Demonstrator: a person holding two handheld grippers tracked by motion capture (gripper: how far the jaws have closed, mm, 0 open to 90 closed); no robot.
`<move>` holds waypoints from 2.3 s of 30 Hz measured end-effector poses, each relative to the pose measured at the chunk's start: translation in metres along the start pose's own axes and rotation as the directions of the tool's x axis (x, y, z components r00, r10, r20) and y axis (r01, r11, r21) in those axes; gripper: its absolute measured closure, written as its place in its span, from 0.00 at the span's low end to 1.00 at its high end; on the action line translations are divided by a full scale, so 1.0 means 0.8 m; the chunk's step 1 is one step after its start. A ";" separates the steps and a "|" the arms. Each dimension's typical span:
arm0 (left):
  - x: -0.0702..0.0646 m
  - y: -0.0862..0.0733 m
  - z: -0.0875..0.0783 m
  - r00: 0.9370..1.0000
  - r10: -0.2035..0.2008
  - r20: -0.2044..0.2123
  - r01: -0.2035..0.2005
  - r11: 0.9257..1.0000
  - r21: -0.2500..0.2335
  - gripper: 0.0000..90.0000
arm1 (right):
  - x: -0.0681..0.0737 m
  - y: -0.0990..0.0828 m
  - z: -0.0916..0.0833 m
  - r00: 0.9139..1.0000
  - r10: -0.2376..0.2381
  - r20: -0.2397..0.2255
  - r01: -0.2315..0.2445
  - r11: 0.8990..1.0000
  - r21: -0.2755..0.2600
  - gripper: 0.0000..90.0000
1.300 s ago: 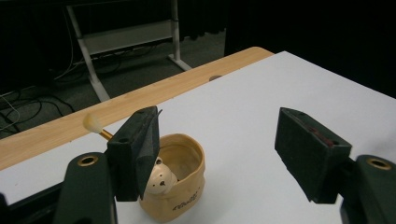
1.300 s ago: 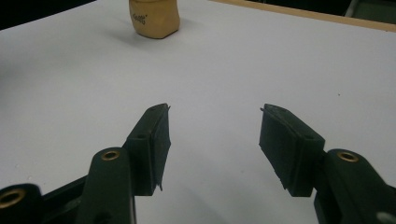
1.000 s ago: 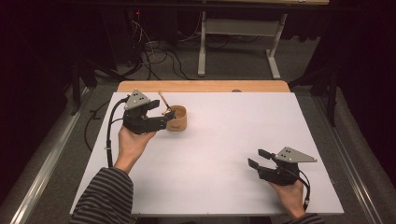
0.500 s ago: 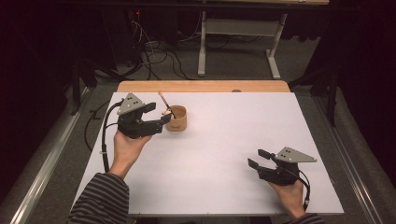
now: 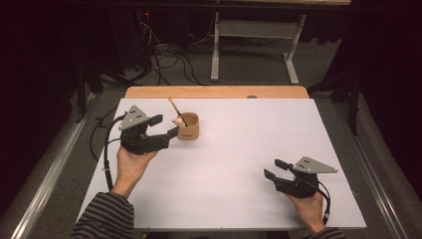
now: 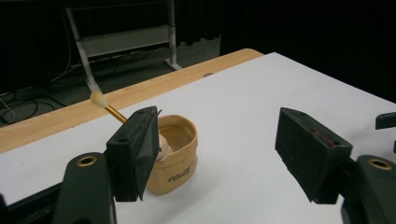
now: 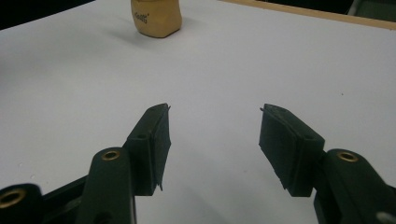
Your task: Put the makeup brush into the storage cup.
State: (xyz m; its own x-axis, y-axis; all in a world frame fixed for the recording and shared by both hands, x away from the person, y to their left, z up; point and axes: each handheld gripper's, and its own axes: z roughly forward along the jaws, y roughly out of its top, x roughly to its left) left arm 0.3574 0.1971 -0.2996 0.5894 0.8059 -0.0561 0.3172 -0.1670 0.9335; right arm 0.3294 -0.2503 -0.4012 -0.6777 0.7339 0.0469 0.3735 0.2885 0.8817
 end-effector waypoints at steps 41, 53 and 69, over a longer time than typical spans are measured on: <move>-0.015 -0.042 -0.021 0.999 -0.033 0.039 0.033 0.999 -0.008 0.34 | 0.002 0.000 0.001 1.000 0.004 -0.009 -0.004 1.000 0.007 0.50; -0.026 -0.052 -0.024 1.000 0.015 0.015 -0.015 1.000 0.002 0.34 | 0.003 0.000 0.002 1.000 0.000 -0.009 0.000 1.000 0.005 0.50; -0.028 -0.066 -0.025 1.000 0.010 0.019 -0.010 1.000 0.013 0.34 | 0.003 0.000 0.001 1.000 0.002 -0.009 -0.002 1.000 0.008 0.50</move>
State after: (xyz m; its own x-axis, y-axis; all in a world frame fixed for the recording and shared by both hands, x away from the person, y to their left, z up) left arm 0.3130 0.1991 -0.3404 0.6067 0.7931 -0.0534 0.3208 -0.1828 0.9293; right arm 0.3281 -0.2480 -0.4012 -0.6826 0.7289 0.0528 0.3795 0.2918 0.8780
